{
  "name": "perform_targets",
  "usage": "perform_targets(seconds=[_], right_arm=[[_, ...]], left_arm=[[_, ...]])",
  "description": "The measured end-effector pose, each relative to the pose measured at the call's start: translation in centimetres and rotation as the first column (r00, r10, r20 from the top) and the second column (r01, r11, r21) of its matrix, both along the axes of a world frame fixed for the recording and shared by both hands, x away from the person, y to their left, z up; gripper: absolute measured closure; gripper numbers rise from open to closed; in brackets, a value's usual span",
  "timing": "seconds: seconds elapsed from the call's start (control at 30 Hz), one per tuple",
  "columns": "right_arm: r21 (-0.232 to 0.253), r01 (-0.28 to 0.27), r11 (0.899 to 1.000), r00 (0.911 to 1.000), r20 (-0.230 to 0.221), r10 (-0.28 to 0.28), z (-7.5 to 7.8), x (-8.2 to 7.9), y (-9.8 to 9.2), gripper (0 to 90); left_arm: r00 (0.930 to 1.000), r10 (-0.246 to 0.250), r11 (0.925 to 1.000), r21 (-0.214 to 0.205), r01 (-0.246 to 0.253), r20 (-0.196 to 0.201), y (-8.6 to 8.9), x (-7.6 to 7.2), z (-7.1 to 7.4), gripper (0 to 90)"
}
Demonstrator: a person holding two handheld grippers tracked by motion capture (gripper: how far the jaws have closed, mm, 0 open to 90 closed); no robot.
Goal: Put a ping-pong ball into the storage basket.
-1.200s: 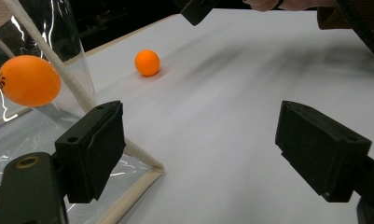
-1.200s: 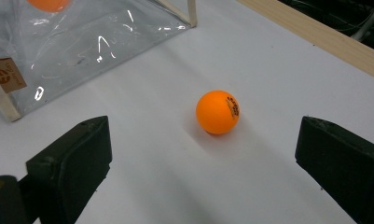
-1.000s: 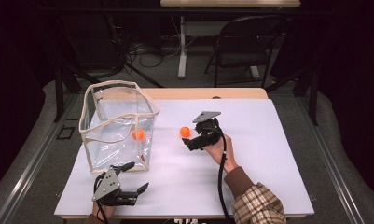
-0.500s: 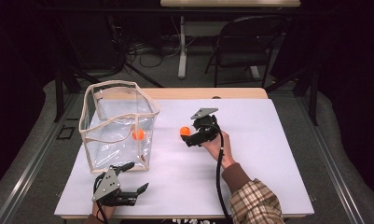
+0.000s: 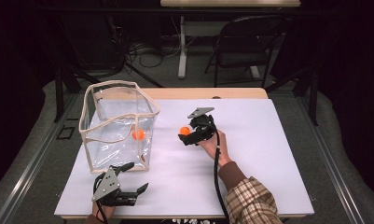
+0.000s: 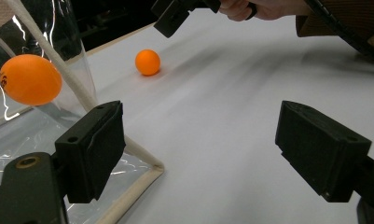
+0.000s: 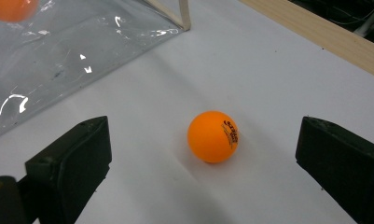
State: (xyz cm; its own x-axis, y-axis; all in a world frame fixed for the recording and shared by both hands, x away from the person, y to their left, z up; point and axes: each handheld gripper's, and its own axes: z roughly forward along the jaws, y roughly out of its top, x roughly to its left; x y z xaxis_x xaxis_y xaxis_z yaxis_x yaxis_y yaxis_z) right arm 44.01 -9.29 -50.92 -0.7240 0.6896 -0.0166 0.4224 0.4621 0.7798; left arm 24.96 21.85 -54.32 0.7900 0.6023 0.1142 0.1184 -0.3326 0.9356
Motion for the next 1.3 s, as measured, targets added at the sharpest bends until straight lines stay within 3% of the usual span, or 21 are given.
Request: perform_targets(seconds=[0.7,1.17,1.3], right_arm=[[0.000,0.031,1.000,0.9987,-0.040,-0.031,-2.5,1.6,1.0,1.6],[0.012,0.063,0.998,0.9965,-0.056,-0.062,-3.2,2.6,1.5,0.0],[0.010,0.075,0.997,0.9952,-0.064,-0.074,-3.3,2.8,1.8,8.5]], left_arm=[[1.0000,-0.002,1.0000,-0.001,0.002,-0.001,-0.1,0.0,0.0,15.9],[1.0000,-0.003,1.0000,0.000,0.003,0.000,-0.1,0.0,0.0,15.9],[1.0000,-0.002,1.0000,0.000,0.002,-0.001,0.0,0.0,0.0,15.9]])
